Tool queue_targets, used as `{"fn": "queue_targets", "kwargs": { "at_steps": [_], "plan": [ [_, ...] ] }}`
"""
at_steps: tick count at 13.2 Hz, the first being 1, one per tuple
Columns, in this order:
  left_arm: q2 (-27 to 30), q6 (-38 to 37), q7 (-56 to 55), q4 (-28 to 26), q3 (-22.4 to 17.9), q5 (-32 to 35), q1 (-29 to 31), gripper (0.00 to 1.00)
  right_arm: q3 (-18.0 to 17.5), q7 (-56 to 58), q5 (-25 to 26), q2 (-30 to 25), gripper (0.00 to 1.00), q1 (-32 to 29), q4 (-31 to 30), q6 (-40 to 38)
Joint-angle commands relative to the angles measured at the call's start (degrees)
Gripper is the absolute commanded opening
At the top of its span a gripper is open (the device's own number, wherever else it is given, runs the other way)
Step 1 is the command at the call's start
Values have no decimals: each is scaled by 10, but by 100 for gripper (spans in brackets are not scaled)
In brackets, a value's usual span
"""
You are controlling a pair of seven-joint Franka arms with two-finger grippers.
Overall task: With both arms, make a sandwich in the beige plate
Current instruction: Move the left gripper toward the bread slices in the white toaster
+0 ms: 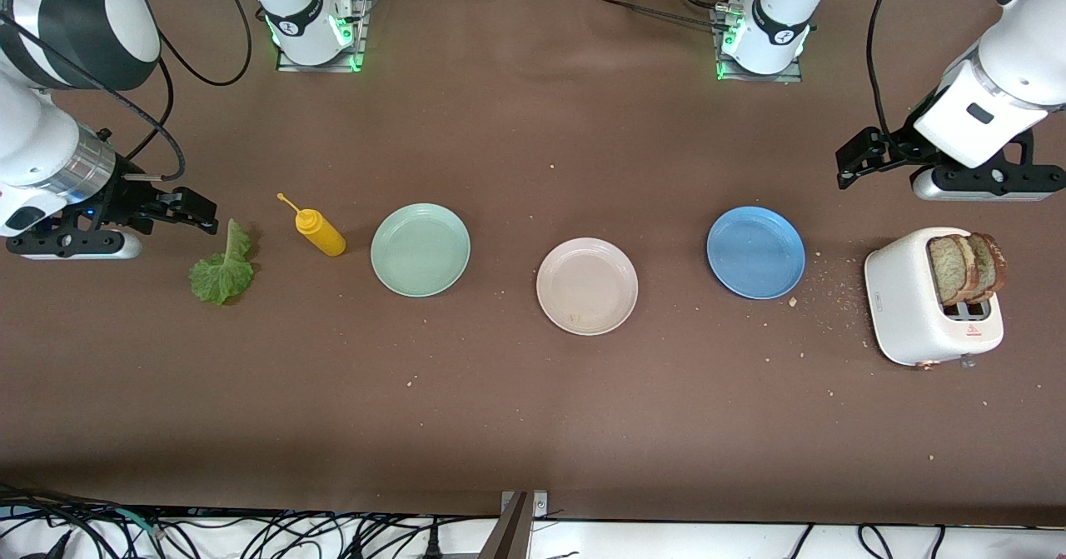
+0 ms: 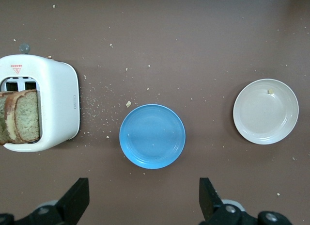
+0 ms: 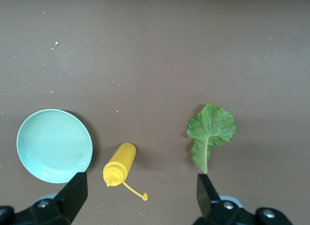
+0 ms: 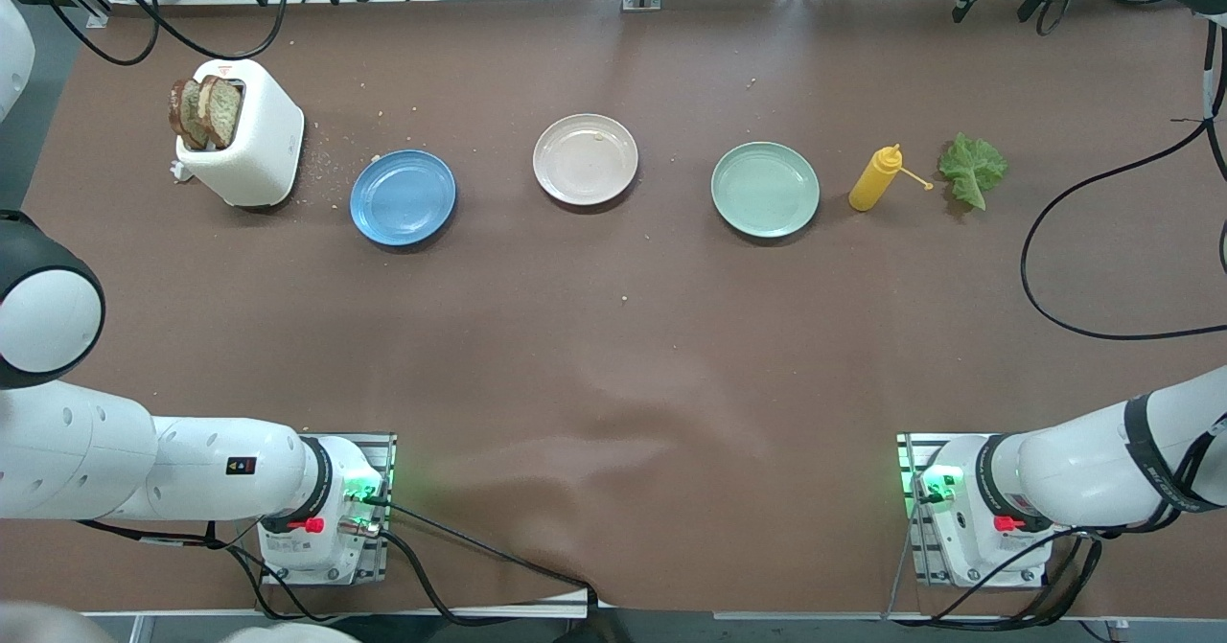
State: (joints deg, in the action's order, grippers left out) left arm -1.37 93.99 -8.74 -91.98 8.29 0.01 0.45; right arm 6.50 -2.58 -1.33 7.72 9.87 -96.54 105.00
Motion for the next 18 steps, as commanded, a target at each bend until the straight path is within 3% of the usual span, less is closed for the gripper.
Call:
{"fn": "queue_targets", "kwargs": {
  "at_steps": [1, 18],
  "plan": [
    [-7, -25, 5, 18, 1, 4, 10, 100, -3, -8, 4, -9, 100, -1, -7, -4],
    [3, -45, 5, 20, 5, 4, 8, 100, -3, -8, 4, -9, 100, -1, -7, -4]
  ]
}}
